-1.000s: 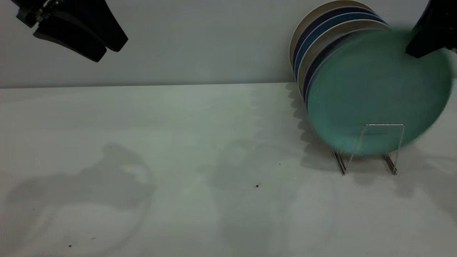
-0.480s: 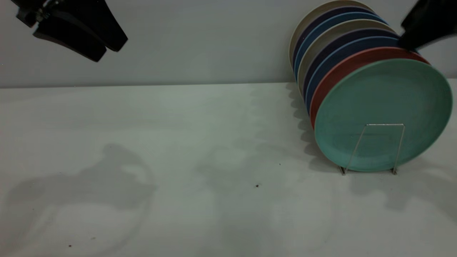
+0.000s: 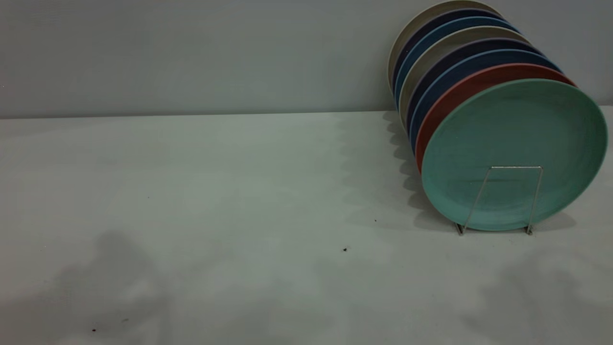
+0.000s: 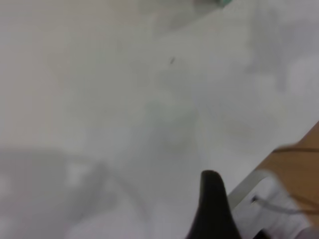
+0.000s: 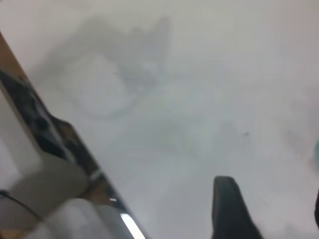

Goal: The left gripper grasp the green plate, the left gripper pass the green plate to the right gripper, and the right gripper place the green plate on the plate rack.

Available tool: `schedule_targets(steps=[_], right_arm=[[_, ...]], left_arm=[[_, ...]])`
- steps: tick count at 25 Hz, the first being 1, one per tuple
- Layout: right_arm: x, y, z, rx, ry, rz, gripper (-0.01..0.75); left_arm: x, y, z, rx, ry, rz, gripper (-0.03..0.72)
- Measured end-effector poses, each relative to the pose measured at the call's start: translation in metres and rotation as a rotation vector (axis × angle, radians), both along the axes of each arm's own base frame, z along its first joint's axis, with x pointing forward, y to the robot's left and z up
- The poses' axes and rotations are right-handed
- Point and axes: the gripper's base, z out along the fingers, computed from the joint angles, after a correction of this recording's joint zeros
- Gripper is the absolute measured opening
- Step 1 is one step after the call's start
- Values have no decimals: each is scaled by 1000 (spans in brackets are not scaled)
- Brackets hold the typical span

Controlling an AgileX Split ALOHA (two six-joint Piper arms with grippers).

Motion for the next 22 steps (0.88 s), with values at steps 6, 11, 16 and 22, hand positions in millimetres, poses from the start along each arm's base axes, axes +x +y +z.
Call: schedule_targets(steps=[6, 11, 16, 22], right_arm=[[-39, -18, 20, -105, 86, -281, 417], [-74, -38, 18, -233, 102, -521, 417], [-110, -50, -32, -363, 197, -595, 417], [-149, -52, -108, -398, 302, -609, 417]], left_arm=[[-53, 30, 42, 223, -141, 241, 564], [-87, 41, 39, 278, -157, 355, 564], [-118, 45, -14, 334, -20, 340, 564], [-148, 47, -80, 374, 138, 316, 564]])
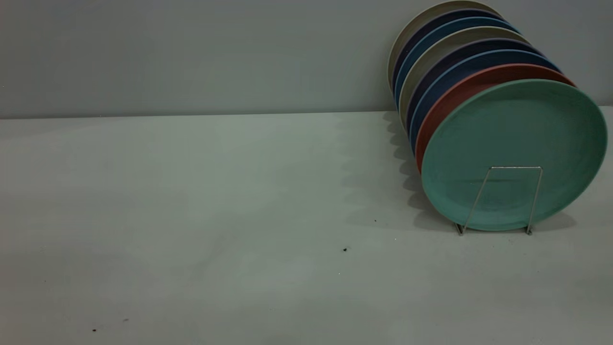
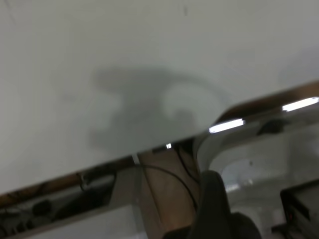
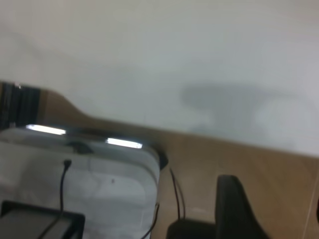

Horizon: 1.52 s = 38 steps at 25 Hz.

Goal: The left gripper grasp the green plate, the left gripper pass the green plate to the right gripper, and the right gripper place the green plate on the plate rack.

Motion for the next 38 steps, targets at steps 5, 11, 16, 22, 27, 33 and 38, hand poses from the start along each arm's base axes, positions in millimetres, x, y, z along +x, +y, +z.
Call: schedule_targets(steps=[5, 11, 16, 22, 27, 33, 38], right_arm=[[-20, -1, -14, -5, -80, -12, 417], [-44, -3, -2, -14, -263, -25, 417], [-70, -4, 5, -11, -444, -31, 417], [-100, -4, 7, -5, -649, -34, 411], [-105, -4, 6, -5, -665, -33, 406], [-105, -4, 6, -5, -665, -33, 406], [-105, -4, 6, -5, -665, -33, 406]], left_arm=[[-21, 1, -29, 4, 54, 1, 564], [-40, 3, -41, 1, 15, 3, 564], [-47, 3, -36, -3, -49, 3, 564], [-53, 4, -33, -6, -93, 3, 564], [-59, 4, -30, -10, -140, 4, 563], [-69, 5, -26, -15, -215, 4, 563], [-79, 5, -22, -20, -290, 4, 563]])
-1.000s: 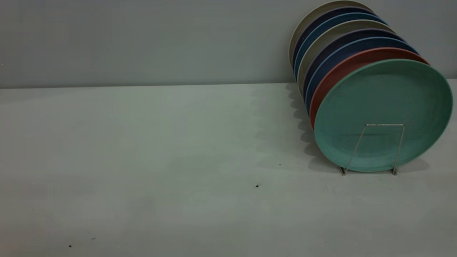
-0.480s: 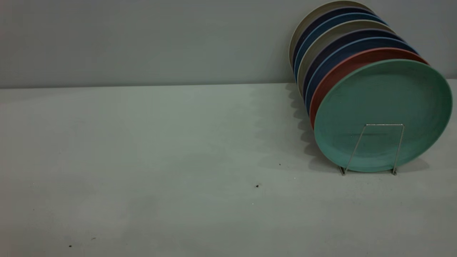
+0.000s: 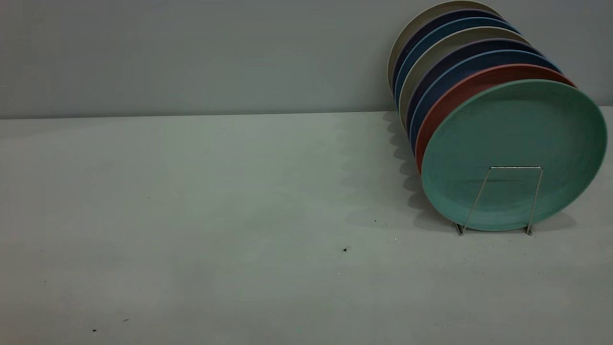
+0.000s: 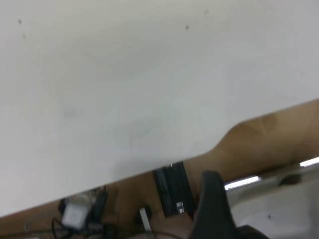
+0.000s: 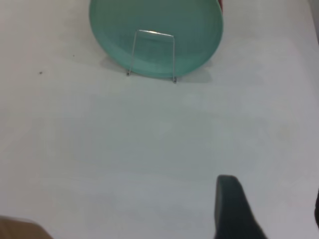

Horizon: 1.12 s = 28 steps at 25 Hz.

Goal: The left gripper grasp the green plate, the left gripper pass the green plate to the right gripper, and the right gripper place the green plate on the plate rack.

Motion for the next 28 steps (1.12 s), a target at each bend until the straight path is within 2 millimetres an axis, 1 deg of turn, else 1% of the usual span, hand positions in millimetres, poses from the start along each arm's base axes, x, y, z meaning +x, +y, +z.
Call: schedule_targets(steps=[5, 11, 13, 28], right_arm=[[0, 0, 0, 0, 0, 0, 406], [0, 0, 0, 0, 0, 0, 406], [0, 0, 0, 0, 0, 0, 406], [0, 0, 0, 0, 0, 0, 406]], left_arm=[[-18, 1, 4, -8, -129, 0, 563], [-49, 3, 5, -17, -335, 23, 563], [-56, 3, 4, -17, -376, 36, 563], [-58, 3, 3, -16, -384, 40, 563]])
